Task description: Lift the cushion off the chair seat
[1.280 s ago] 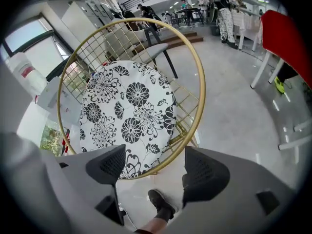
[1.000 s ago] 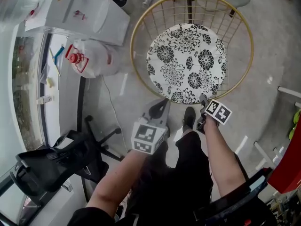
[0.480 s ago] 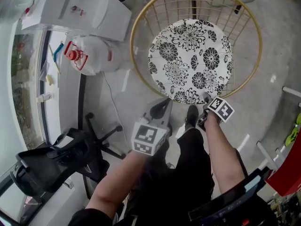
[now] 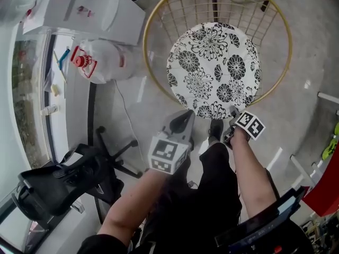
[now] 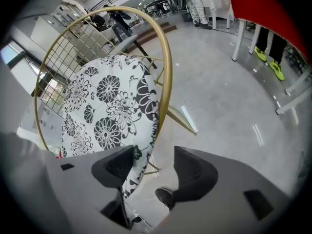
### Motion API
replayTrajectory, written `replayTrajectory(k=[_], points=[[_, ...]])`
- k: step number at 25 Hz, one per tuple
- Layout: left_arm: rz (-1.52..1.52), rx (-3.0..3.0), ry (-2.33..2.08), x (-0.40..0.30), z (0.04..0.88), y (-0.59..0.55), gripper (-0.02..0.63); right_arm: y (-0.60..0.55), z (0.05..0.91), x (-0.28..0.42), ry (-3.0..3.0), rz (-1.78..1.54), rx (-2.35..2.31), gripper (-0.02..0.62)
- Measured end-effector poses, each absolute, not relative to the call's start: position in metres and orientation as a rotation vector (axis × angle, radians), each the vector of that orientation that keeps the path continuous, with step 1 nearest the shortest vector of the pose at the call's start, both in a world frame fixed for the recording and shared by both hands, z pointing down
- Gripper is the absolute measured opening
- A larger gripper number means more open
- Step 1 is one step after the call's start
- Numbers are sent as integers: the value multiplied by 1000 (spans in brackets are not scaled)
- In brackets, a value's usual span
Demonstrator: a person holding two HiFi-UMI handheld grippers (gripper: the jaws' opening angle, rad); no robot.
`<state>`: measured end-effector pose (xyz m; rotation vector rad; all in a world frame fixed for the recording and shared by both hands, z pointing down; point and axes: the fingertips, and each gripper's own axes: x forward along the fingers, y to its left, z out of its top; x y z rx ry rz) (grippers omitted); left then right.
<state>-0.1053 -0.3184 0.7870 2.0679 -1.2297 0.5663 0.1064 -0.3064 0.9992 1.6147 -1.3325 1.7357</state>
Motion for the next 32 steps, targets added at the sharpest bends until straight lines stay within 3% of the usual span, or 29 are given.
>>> replayTrajectory(k=[4,10,32], points=[[517,2023,-1262,-117,778,-326,6,-324,983,92,-1393,1726,1598,153],[496,2018,-1280,-121,766,-326,6,-326,971,90,-1398,1722,1581,62],[381,2118,-1330,-115,654,-343,6,-354,832,75,-1649,1563,1512,35]])
